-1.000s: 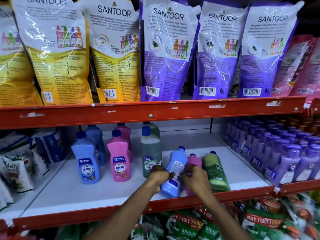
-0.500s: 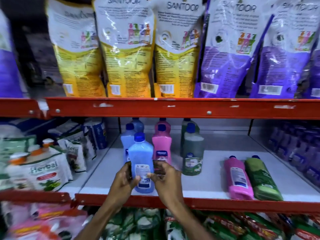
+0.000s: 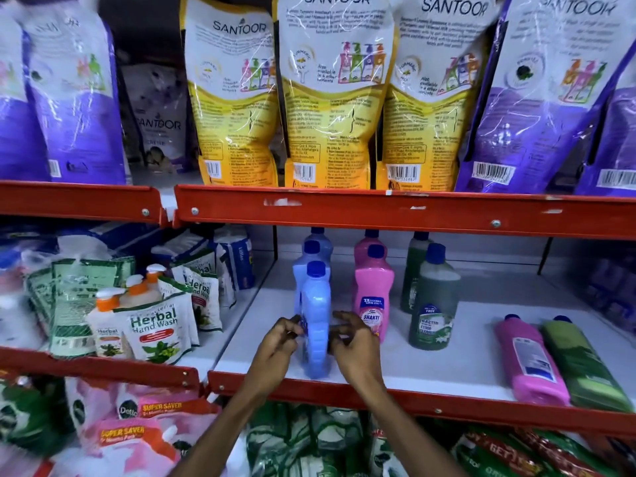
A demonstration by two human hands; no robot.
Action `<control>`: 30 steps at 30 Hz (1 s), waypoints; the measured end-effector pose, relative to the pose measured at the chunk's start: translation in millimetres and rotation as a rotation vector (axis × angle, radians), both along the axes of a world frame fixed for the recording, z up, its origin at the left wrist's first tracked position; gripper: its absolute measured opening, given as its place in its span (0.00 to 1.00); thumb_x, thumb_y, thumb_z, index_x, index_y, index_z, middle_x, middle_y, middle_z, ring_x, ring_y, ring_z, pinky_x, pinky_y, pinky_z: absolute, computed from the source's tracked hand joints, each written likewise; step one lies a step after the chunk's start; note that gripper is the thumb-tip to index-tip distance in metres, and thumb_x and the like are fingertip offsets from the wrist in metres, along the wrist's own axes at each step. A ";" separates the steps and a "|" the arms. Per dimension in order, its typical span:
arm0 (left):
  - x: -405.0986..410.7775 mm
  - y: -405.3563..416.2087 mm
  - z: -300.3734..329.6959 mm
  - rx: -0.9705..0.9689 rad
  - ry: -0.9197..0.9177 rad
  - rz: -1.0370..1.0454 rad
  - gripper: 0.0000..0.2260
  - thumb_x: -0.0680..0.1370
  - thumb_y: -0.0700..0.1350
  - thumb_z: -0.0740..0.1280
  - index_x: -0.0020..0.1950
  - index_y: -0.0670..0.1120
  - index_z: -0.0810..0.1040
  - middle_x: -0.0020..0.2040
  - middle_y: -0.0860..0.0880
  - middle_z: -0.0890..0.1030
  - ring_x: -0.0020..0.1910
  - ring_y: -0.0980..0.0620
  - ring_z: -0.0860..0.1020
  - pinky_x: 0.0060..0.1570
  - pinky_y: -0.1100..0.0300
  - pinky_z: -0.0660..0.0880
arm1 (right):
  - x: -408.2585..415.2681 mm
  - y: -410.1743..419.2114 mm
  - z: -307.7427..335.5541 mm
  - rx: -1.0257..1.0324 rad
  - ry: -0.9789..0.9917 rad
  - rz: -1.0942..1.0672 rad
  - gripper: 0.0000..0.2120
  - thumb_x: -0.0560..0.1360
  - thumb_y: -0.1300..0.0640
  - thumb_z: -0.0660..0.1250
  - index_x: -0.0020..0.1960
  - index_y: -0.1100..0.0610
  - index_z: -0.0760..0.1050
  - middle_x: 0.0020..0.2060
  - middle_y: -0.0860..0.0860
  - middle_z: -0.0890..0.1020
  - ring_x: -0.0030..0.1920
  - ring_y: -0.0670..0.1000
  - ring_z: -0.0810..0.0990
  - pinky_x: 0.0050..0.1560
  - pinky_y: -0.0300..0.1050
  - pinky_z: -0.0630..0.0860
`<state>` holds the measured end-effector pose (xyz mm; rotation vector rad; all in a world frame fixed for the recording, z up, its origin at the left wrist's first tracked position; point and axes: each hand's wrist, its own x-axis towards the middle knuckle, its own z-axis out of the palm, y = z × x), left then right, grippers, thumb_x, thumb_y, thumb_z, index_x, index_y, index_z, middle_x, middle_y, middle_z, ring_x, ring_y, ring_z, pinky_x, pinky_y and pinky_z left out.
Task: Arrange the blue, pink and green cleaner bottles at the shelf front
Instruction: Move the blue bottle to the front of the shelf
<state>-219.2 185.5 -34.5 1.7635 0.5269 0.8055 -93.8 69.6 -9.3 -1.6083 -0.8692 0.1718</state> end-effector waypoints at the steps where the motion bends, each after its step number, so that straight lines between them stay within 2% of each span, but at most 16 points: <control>1: 1.0 0.5 0.6 0.023 0.012 -0.003 0.11 0.79 0.29 0.60 0.47 0.46 0.72 0.48 0.53 0.80 0.48 0.57 0.78 0.50 0.56 0.73 | 0.7 -0.7 -1.2 -0.008 0.006 0.024 0.19 0.70 0.72 0.62 0.56 0.55 0.77 0.46 0.54 0.86 0.45 0.50 0.85 0.50 0.48 0.84; 3: 1.6 0.8 1.3 0.059 0.006 0.023 0.15 0.78 0.25 0.58 0.48 0.46 0.70 0.44 0.50 0.78 0.42 0.59 0.78 0.45 0.58 0.74 | 2.3 -3.8 -3.8 -0.035 0.028 0.118 0.20 0.69 0.73 0.61 0.52 0.52 0.77 0.48 0.53 0.86 0.49 0.50 0.85 0.53 0.46 0.82; 4: 1.5 1.4 0.7 0.056 -0.010 0.049 0.16 0.77 0.25 0.59 0.50 0.47 0.70 0.45 0.50 0.78 0.43 0.58 0.78 0.46 0.60 0.75 | 2.9 -6.1 -4.8 -0.057 0.024 0.176 0.21 0.69 0.73 0.63 0.52 0.51 0.77 0.49 0.52 0.86 0.50 0.49 0.85 0.53 0.43 0.82; 6: -0.3 2.2 -0.6 0.032 -0.035 0.080 0.18 0.77 0.27 0.62 0.57 0.48 0.70 0.52 0.50 0.80 0.50 0.56 0.81 0.49 0.61 0.78 | 5.1 -9.2 -6.2 -0.092 -0.002 0.250 0.20 0.69 0.72 0.66 0.54 0.51 0.78 0.52 0.49 0.86 0.52 0.45 0.84 0.54 0.38 0.80; 9: -2.5 0.2 -3.2 0.062 -0.023 0.056 0.20 0.77 0.32 0.68 0.66 0.49 0.72 0.60 0.49 0.81 0.57 0.56 0.82 0.54 0.60 0.81 | 8.8 -10.0 -6.9 -0.102 -0.045 0.271 0.22 0.72 0.72 0.63 0.62 0.55 0.76 0.55 0.48 0.84 0.53 0.38 0.82 0.54 0.32 0.78; 12: -3.3 -1.9 -1.9 0.109 -0.017 0.050 0.19 0.77 0.37 0.70 0.67 0.46 0.73 0.63 0.48 0.81 0.59 0.52 0.82 0.58 0.54 0.82 | 8.4 -7.4 -6.1 -0.101 -0.051 0.258 0.23 0.74 0.72 0.61 0.67 0.58 0.73 0.58 0.51 0.82 0.53 0.41 0.81 0.53 0.30 0.78; 17: -3.9 -6.3 -3.8 0.114 -0.030 0.070 0.19 0.77 0.37 0.70 0.67 0.48 0.72 0.59 0.54 0.83 0.57 0.59 0.83 0.56 0.59 0.82 | 3.1 -9.4 -5.8 -0.090 -0.036 0.273 0.22 0.76 0.72 0.60 0.66 0.54 0.73 0.58 0.50 0.81 0.56 0.43 0.80 0.58 0.35 0.78; 20: -7.7 -7.2 -7.1 0.104 -0.028 0.076 0.20 0.77 0.36 0.70 0.66 0.50 0.72 0.60 0.53 0.83 0.58 0.56 0.83 0.57 0.55 0.82 | 0.8 -12.0 -10.2 -0.096 -0.029 0.295 0.21 0.76 0.70 0.60 0.67 0.57 0.73 0.59 0.50 0.82 0.55 0.38 0.81 0.56 0.33 0.78; 23: -12.7 -7.2 -8.8 0.100 -0.021 0.063 0.20 0.78 0.36 0.69 0.68 0.47 0.72 0.62 0.49 0.83 0.61 0.51 0.82 0.60 0.49 0.81 | -2.1 -13.0 -13.7 -0.104 -0.025 0.302 0.19 0.77 0.67 0.62 0.67 0.57 0.73 0.59 0.51 0.82 0.53 0.33 0.80 0.51 0.28 0.77; 25: -16.0 -10.5 -5.6 0.097 -0.004 0.063 0.20 0.78 0.36 0.69 0.68 0.46 0.72 0.62 0.48 0.82 0.62 0.49 0.82 0.62 0.47 0.80 | -5.0 -14.5 -12.8 -0.108 -0.024 0.301 0.19 0.77 0.66 0.63 0.67 0.56 0.73 0.60 0.52 0.82 0.53 0.35 0.81 0.52 0.30 0.78; 27: -20.6 -19.0 -1.5 0.125 0.012 0.063 0.21 0.78 0.38 0.70 0.69 0.49 0.71 0.65 0.49 0.80 0.66 0.48 0.79 0.64 0.52 0.79 | -8.8 -18.8 -10.3 -0.107 -0.024 0.301 0.21 0.77 0.66 0.63 0.69 0.55 0.72 0.62 0.52 0.81 0.56 0.40 0.81 0.57 0.36 0.79; 30: -29.1 -38.1 2.4 0.373 0.009 0.301 0.28 0.77 0.46 0.71 0.76 0.48 0.66 0.74 0.51 0.71 0.73 0.52 0.71 0.70 0.56 0.70 | -9.9 -36.2 -8.0 -0.109 -0.152 0.229 0.26 0.77 0.63 0.63 0.74 0.52 0.65 0.70 0.49 0.75 0.68 0.47 0.75 0.69 0.43 0.73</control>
